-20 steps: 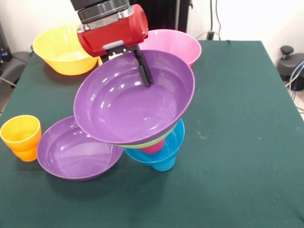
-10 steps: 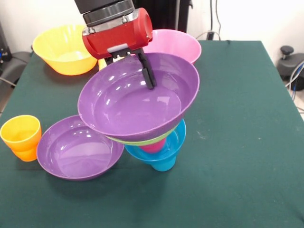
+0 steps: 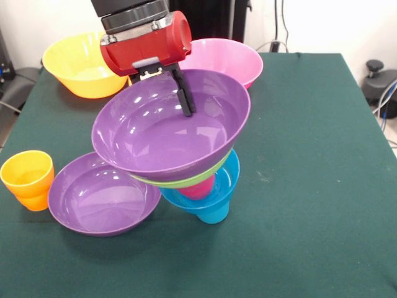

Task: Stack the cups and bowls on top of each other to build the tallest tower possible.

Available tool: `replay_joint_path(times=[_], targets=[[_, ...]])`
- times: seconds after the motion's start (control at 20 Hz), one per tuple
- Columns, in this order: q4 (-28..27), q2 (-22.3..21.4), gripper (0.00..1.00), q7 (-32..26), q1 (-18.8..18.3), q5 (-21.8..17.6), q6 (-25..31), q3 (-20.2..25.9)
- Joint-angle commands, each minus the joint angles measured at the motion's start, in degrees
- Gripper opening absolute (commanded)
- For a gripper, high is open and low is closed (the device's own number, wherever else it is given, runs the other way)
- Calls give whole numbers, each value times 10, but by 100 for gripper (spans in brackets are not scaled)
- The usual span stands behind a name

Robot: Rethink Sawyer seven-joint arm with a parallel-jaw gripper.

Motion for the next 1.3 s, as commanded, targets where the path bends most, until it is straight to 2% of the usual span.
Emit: replay_joint_path(times=[0.05, 0.55, 1.3], targets=[[33, 20, 100, 100, 28, 6, 0, -49], [49, 10, 100, 111, 39, 14, -6, -61], [67, 7, 100, 141, 47, 23, -21, -50]])
